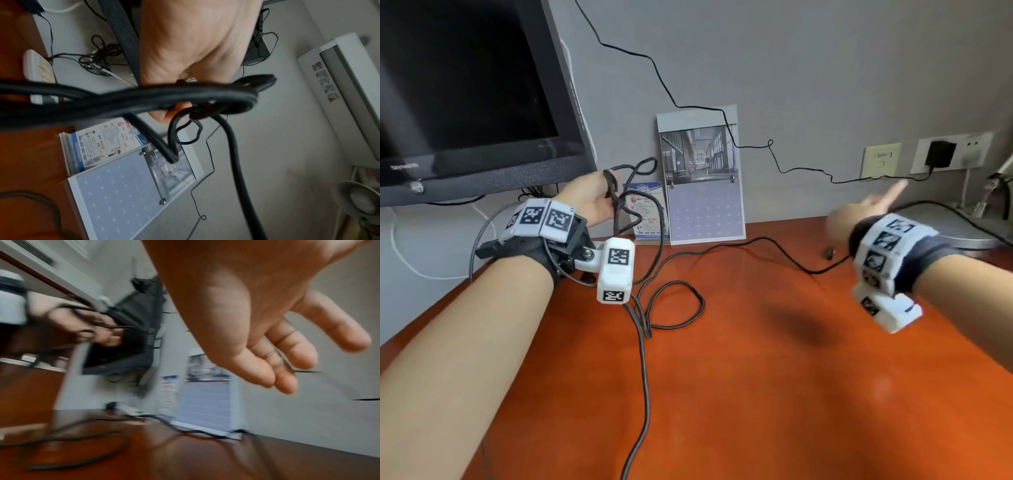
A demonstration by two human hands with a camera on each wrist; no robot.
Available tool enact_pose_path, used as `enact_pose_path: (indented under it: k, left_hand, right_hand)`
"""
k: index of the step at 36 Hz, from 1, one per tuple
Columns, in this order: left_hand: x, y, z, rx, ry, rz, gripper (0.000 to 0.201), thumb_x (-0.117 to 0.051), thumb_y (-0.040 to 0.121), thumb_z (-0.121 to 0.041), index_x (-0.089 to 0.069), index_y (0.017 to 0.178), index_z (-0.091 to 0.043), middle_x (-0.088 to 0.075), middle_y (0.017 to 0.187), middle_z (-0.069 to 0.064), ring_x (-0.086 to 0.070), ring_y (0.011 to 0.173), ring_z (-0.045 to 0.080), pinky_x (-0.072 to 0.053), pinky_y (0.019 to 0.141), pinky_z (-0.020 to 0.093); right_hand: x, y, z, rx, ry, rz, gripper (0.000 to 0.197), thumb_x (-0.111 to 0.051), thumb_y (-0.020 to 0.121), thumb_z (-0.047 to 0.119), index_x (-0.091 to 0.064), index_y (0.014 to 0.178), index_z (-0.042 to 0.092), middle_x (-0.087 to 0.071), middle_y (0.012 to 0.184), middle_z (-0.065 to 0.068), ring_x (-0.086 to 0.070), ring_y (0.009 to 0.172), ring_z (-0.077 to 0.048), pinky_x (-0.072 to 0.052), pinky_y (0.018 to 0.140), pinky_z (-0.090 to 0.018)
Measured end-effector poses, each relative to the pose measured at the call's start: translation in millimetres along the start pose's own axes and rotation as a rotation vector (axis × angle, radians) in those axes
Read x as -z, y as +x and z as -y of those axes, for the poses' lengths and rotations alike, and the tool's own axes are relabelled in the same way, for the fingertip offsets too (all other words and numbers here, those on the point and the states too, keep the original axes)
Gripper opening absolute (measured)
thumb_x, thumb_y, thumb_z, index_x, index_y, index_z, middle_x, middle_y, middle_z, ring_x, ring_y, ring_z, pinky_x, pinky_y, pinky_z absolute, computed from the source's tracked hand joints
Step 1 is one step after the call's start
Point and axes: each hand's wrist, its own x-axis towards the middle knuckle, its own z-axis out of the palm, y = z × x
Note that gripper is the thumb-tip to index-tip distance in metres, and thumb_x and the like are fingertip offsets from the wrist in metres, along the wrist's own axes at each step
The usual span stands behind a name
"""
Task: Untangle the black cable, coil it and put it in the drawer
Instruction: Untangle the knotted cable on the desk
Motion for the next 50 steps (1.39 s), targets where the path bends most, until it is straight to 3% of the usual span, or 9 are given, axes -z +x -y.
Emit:
enact_pose_path:
  k: [4, 9, 13, 20, 26, 37, 42, 46, 50]
  left_hand:
    - [-14.6, -3.0, -4.7, -0.034, -0.082, 0.106, 0.024, -0.044, 0.099, -0.009, -0.048, 0.075, -0.011, -0.045, 0.047, -0.002, -0.043, 0.032, 0.006, -0.044, 0.038, 0.016]
    - [-25.4, -10.9, -12.2, -0.071, -0.101, 0.285, 0.021, -0.038, 0.099, -0.010, -0.051, 0.084, -0.014, -0.050, 0.052, -0.004, -0.044, 0.037, 0.006, -0.047, 0.041, 0.020]
    - [-28.2, -16.8, -18.1, -0.093, -0.105, 0.347, 0.023, -0.035, 0.100, -0.011, -0.050, 0.084, -0.015, -0.049, 0.054, -0.005, -0.042, 0.041, 0.007, -0.047, 0.044, 0.021]
    - [-29.2, -20.1, -21.8, -0.155, -0.067, 0.329, 0.023, -0.035, 0.100, -0.012, -0.052, 0.085, -0.016, -0.044, 0.069, 0.000, -0.037, 0.056, 0.010, -0.046, 0.046, 0.020]
    - [-0.4, -6.0, -22.8, -0.159, -0.061, 0.230, 0.021, -0.037, 0.100, -0.016, -0.051, 0.084, -0.018, -0.048, 0.069, -0.003, -0.049, 0.044, 0.009, -0.044, 0.046, 0.018]
    - [29.9, 25.3, 0.1, -0.056, -0.186, 0.030, 0.026, -0.037, 0.098, -0.015, -0.049, 0.075, -0.018, -0.046, 0.047, -0.005, -0.044, 0.039, 0.008, -0.038, 0.051, 0.020]
    - [14.2, 34.5, 4.9, -0.118, -0.098, -0.086, 0.026, -0.038, 0.097, -0.010, -0.049, 0.074, -0.016, -0.037, 0.061, 0.002, -0.040, 0.040, 0.011, -0.040, 0.038, 0.013]
    - [0.8, 38.3, 4.8, -0.123, -0.109, -0.088, 0.026, -0.039, 0.098, -0.008, -0.047, 0.073, -0.012, -0.032, 0.064, 0.007, -0.037, 0.046, 0.014, -0.041, 0.035, 0.015]
    - [-6.1, 43.6, 5.2, -0.159, -0.056, -0.113, 0.025, -0.039, 0.099, -0.008, -0.045, 0.075, -0.014, -0.032, 0.066, 0.006, -0.035, 0.054, 0.015, -0.037, 0.034, 0.012]
  right_hand:
    - [13.4, -31.5, 66.7, 0.556, 0.319, -0.155, 0.034, -0.044, 0.091, 0.018, -0.054, 0.123, 0.015, -0.054, 0.129, -0.006, -0.051, 0.120, -0.031, -0.029, 0.104, -0.060]
    - [32.3, -60.4, 140.4, 1.145, 0.755, -0.242, 0.070, -0.056, 0.081, 0.007, -0.028, 0.145, 0.008, -0.033, 0.145, -0.014, -0.033, 0.132, -0.032, -0.034, 0.107, -0.046]
    - [43.7, -63.6, 173.8, 1.301, 0.569, -0.323, 0.072, -0.056, 0.082, 0.005, -0.028, 0.148, 0.014, -0.022, 0.154, -0.010, -0.021, 0.141, -0.028, -0.029, 0.110, -0.050]
    - [27.6, -57.6, 206.9, 1.343, 0.217, -0.059, 0.055, -0.047, 0.093, 0.007, -0.037, 0.144, 0.026, -0.019, 0.156, -0.005, -0.018, 0.143, -0.022, -0.021, 0.115, -0.046]
    - [17.7, -17.8, 164.7, 1.141, 0.179, 0.000, 0.031, -0.055, 0.092, 0.022, -0.055, 0.120, 0.008, -0.054, 0.120, -0.012, -0.053, 0.110, -0.028, -0.045, 0.095, -0.039]
    - [-68.0, 62.6, 35.2, 0.359, 0.515, 0.240, 0.084, -0.055, 0.084, 0.062, -0.027, 0.146, 0.013, -0.021, 0.153, -0.013, -0.020, 0.142, -0.032, -0.018, 0.113, -0.042]
    - [-84.6, 99.2, 3.8, 0.352, 1.197, 0.489, 0.143, -0.068, 0.026, 0.089, -0.027, 0.146, 0.022, -0.018, 0.156, -0.008, -0.021, 0.142, -0.027, -0.015, 0.117, -0.050]
    - [-62.6, 85.7, -10.5, 0.221, 1.049, 0.404, 0.078, -0.033, 0.093, 0.061, -0.025, 0.148, 0.007, -0.028, 0.152, -0.018, -0.030, 0.139, -0.033, -0.024, 0.114, -0.045]
    - [-66.3, 101.7, -13.0, 0.073, 0.770, 0.116, 0.063, -0.019, 0.101, 0.047, -0.042, 0.138, 0.002, -0.044, 0.141, -0.020, -0.041, 0.130, -0.035, -0.031, 0.108, -0.040]
